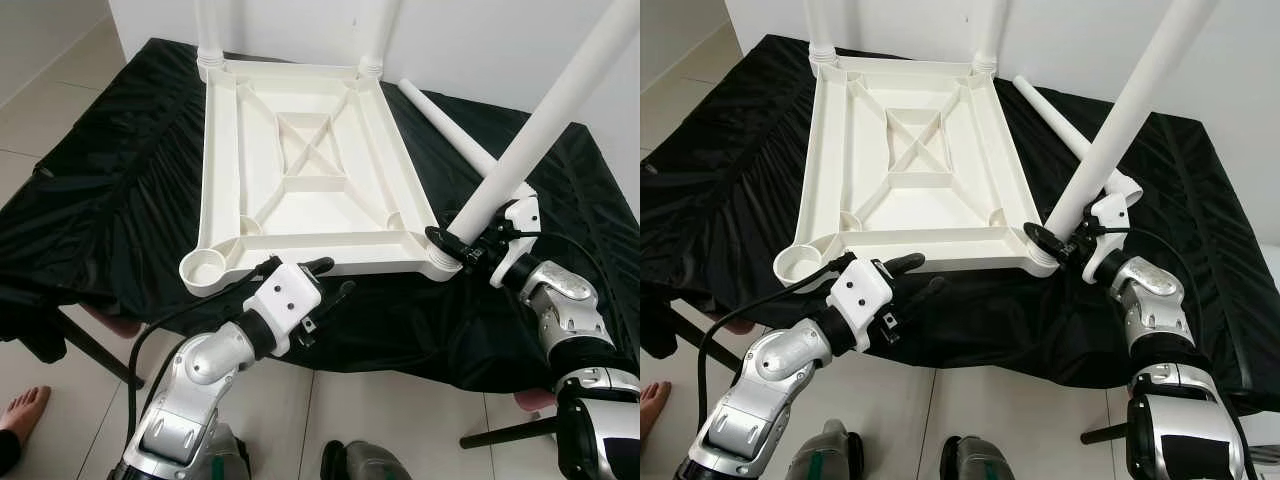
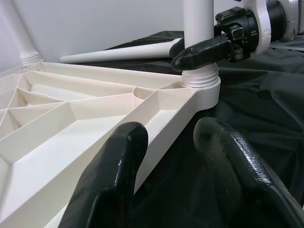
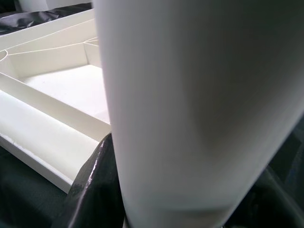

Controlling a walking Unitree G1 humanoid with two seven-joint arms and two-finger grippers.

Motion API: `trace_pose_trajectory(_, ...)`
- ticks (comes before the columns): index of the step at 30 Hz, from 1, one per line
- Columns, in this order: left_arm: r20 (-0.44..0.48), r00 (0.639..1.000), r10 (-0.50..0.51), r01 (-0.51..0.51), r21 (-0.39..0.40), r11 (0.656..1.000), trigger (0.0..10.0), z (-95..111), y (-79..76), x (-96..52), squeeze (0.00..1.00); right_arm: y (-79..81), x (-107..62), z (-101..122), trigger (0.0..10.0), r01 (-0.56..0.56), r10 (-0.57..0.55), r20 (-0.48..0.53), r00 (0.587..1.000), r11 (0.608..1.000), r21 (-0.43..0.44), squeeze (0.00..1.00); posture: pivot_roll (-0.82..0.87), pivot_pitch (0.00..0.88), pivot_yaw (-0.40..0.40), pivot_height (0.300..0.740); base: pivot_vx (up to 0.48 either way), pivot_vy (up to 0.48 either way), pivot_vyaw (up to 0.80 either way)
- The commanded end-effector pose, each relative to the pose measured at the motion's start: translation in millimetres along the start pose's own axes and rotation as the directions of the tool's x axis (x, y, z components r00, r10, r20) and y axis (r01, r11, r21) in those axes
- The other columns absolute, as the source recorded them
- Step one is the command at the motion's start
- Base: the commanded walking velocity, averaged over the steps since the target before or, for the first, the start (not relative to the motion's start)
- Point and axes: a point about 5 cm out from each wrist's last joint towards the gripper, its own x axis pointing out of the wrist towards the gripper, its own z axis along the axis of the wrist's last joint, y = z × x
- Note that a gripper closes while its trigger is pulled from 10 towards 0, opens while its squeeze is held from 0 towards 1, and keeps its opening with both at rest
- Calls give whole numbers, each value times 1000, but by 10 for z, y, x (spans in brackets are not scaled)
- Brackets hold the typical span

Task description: Building children table

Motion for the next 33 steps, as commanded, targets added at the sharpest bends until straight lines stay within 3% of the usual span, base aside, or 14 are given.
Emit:
trace_pose_trajectory(1, -2, 999, 37, -37, -11, 999, 10000, -1, 3, 11, 0, -27, -79, -28, 10000, 46, -46, 10, 999, 999, 8, 0, 22, 72, -83, 740, 0, 0, 0)
trace_pose_trajectory(6, -2, 999, 39, -39, -12, 999, 10000, -2, 3, 9, 0, 33, -68, -13, 10000, 64, -65, 52, 997, 998, 19, 0, 20, 73, -84, 740, 0, 0, 0)
trace_pose_trajectory(9, -1, 999, 40, -40, -15, 999, 10000, -3, -1, 14, 0, 163, -21, 42, 10000, 93, -97, 119, 988, 995, 40, 0, 18, 73, -86, 740, 0, 0, 0)
trace_pose_trajectory(16, -1, 999, 39, -39, -17, 999, 10000, -5, -9, 17, 0, 256, 2, 66, 10000, 116, -122, 145, 982, 992, 50, 0, 17, 72, -86, 740, 0, 0, 0)
trace_pose_trajectory(21, -3, 999, 41, -41, -15, 999, 10000, -11, -6, 16, 0, 467, 65, 90, 10000, 186, -195, 163, 967, 980, 67, 0, 23, 68, -93, 740, 0, 0, 0)
trace_pose_trajectory(24, -4, 999, 48, -48, -14, 999, 10000, -12, 7, 12, 0, 612, 142, 108, 10000, 331, -340, 147, 929, 940, 81, 0, 27, 69, -96, 740, 0, 0, 0)
trace_pose_trajectory(28, -5, 999, 50, -50, -15, 999, 10000, -10, 4, 11, 0, 631, 171, 120, 10000, 448, -460, 124, 879, 887, 115, 0, 31, 71, -100, 740, 0, 0, 0)
trace_pose_trajectory(29, -5, 999, 51, -51, -16, 999, 10000, -10, 2, 12, 0, 617, 176, 109, 10000, 511, -523, 107, 845, 851, 125, 0, 31, 71, -100, 740, 0, 0, 0)
trace_pose_trajectory(30, -5, 999, 51, -51, -16, 999, 10000, -10, 2, 12, 0, 617, 176, 109, 10000, 511, -523, 107, 845, 851, 125, 0, 31, 71, -100, 740, 0, 0, 0)
trace_pose_trajectory(33, -5, 999, 51, -51, -21, 998, 10000, -13, -11, 11, 0, 663, 190, 68, 10000, 629, -640, 55, 767, 765, 138, 0, 36, 69, -106, 740, 0, 0, 0)
